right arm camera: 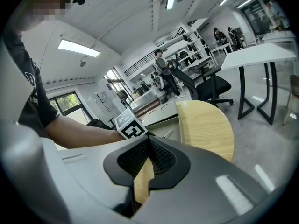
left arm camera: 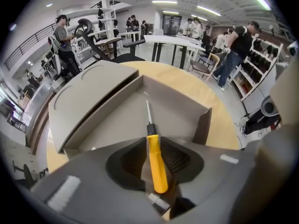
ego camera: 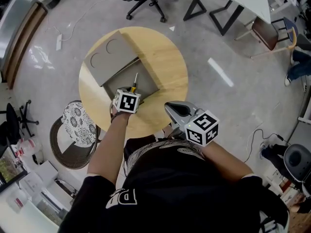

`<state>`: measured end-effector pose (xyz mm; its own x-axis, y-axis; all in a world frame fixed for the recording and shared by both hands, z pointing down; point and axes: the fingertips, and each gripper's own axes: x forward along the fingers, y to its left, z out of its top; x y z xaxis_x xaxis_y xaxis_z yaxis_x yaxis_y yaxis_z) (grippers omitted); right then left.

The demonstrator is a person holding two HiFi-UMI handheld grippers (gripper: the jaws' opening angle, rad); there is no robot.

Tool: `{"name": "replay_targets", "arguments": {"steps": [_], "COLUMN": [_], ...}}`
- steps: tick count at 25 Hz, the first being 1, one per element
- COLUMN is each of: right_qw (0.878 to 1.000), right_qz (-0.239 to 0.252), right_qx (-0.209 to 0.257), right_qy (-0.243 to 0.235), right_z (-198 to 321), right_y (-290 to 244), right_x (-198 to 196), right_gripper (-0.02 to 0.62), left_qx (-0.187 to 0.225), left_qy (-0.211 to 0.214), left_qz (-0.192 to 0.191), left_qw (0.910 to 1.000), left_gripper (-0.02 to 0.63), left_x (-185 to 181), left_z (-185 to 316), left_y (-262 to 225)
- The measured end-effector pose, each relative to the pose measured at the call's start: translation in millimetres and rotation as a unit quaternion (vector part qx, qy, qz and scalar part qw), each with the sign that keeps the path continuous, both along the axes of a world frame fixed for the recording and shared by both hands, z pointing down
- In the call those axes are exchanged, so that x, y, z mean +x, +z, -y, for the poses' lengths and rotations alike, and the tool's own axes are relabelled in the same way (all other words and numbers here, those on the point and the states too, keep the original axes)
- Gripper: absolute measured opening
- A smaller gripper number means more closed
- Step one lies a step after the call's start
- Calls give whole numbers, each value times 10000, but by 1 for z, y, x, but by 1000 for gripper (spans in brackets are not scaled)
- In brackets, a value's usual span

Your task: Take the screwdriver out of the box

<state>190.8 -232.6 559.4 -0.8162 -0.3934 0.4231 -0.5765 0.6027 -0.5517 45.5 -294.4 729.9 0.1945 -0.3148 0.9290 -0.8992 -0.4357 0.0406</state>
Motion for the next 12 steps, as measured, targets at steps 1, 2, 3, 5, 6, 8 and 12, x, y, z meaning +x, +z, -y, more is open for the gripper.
{"name": "replay_targets", "arguments": {"steps": [1,2,3,5,6,8,12], "right_qw": [10000,10000,10000,10000,10000,10000,10000], "right_qz": [4,5,2,-15,-25,-39,-38], "right_qx": [6,16,26,34,35,40,45], "right_qy": [2,1,-1,2,8,27,70], "right_z": [0,-1,0,0,1,2,2], "right_y": [-1,-1,-2,-1,-1,-1,-3], "right_x": [1,2,3,5,6,9,13], "right_gripper": [-3,-4,-4,-4,-5,-3,-4], "left_qx": [-10,-24,-41,-66,-72,-93,-167], "left_qy": [-14,-18,-13,-7,-8,4,28], "left_qz": [4,15,28,41,42,40,82], "left_qw": [10000,10000,10000,10000,10000,9999,9998], "left_gripper": [155,153,153,153,153,153,152], "left_x": [0,-1,-1,-1,-1,0,0], "left_z": [0,0,-1,0,0,0,-2], "left_y": [1,3,4,7,8,10,10]}}
